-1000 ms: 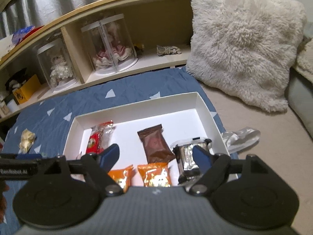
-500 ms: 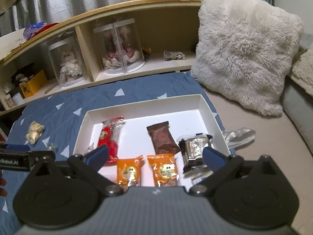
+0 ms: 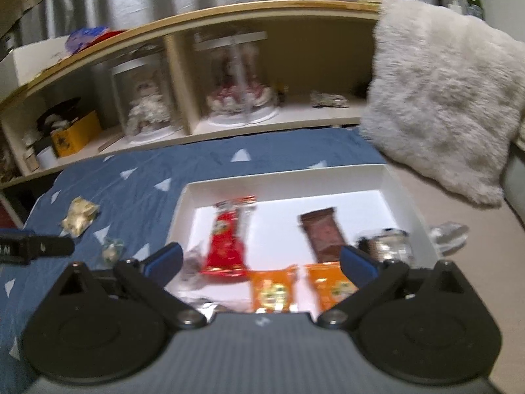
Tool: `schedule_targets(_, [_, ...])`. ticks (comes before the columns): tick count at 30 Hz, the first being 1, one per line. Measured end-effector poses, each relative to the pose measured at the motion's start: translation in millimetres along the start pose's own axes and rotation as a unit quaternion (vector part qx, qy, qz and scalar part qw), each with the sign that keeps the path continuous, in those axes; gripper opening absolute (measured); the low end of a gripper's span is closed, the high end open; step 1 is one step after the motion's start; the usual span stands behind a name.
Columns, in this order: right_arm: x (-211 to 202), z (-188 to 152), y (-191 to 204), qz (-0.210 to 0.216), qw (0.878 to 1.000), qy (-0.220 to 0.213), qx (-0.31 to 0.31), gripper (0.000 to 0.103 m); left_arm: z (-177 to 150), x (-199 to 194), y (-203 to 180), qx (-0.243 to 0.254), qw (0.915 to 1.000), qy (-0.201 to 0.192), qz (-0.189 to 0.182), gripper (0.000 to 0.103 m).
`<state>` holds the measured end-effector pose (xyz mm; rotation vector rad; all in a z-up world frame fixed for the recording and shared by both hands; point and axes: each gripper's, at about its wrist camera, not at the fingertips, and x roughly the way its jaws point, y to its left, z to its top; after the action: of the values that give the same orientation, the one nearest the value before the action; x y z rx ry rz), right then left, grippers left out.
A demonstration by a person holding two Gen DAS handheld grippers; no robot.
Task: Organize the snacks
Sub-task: 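Open both tools and withdraw them from the tray toward the remaining snacks, then grasp the cream pillow bag with the left tool while the right grasps the clear candy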
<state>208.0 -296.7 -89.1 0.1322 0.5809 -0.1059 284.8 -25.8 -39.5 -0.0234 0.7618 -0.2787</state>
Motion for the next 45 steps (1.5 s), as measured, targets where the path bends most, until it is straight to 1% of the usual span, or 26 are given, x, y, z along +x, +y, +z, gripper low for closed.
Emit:
schedule_targets(4, [13, -6, 29, 0.016, 1.000, 0.005, -0.016, 0.103, 3, 0, 34, -0.021, 0.9996, -0.010, 0.012, 0.103])
schedule_targets(9, [26, -15, 66, 0.032, 0.999, -0.003, -0.043, 0.103, 3, 6, 68, -0.029, 0.9986, -0.037, 0.023, 0.103])
schedule_targets(12, [33, -19, 86, 0.048, 0.998, -0.007, -0.046, 0.103, 1, 15, 82, -0.028, 0.9985, -0.040, 0.025, 0.103])
schedule_targets(17, [46, -28, 119, 0.078, 0.996, -0.002, -0.033, 0.103, -1, 35, 93, 0.003, 0.9987, -0.042, 0.029, 0.103])
schedule_targets(20, [59, -34, 139, 0.086, 0.996, 0.002, -0.029, 0.103, 2, 47, 96, 0.028, 0.9986, -0.042, 0.017, 0.103])
schedule_targets(23, [75, -35, 150, 0.090, 0.996, 0.006, -0.014, 0.103, 7, 59, 100, 0.056, 0.9972, -0.047, 0.017, 0.103])
schedule_targets(25, [86, -35, 157, 0.087, 0.996, 0.016, -0.003, 0.102, 10, 66, 105, 0.058, 0.9968, -0.052, 0.018, 0.103])
schedule_targets(28, [100, -38, 170, 0.107, 0.994, 0.024, 0.000, 0.098, 15, 77, 116, 0.057, 0.9967, -0.057, 0.012, 0.103])
schedule_targets(30, [109, -40, 179, 0.111, 0.994, 0.024, 0.003, 0.090, 17, 84, 121, 0.056, 0.9967, -0.058, 0.007, 0.103])
schedule_targets(32, [114, -41, 183, 0.109, 0.994, 0.020, -0.003, 0.085, 20, 91, 124, 0.057, 0.9967, -0.058, 0.000, 0.103])
schedule_targets(34, [120, -40, 186, 0.101, 0.995, 0.015, -0.003, 0.084, 22, 98, 126, 0.058, 0.9964, -0.062, -0.003, 0.103])
schedule_targets(37, [131, -36, 181, 0.096, 0.995, 0.013, 0.022, 0.077, 22, 110, 128, 0.056, 0.9967, -0.058, -0.007, 0.103])
schedule_targets(39, [139, -33, 183, 0.092, 0.995, 0.019, 0.026, 0.075, 21, 115, 128, 0.056, 0.9966, -0.059, -0.008, 0.102])
schedule_targets(41, [147, -30, 185, 0.094, 0.995, 0.019, 0.031, 0.071, 22, 119, 128, 0.063, 0.9960, -0.063, -0.010, 0.102])
schedule_targets(44, [155, -30, 191, 0.095, 0.995, 0.024, 0.025, 0.067, 25, 126, 129, 0.063, 0.9956, -0.070, -0.007, 0.096])
schedule_targets(45, [157, -31, 192, 0.095, 0.995, 0.026, 0.022, 0.065, 25, 130, 130, 0.061, 0.9957, -0.069, -0.008, 0.096])
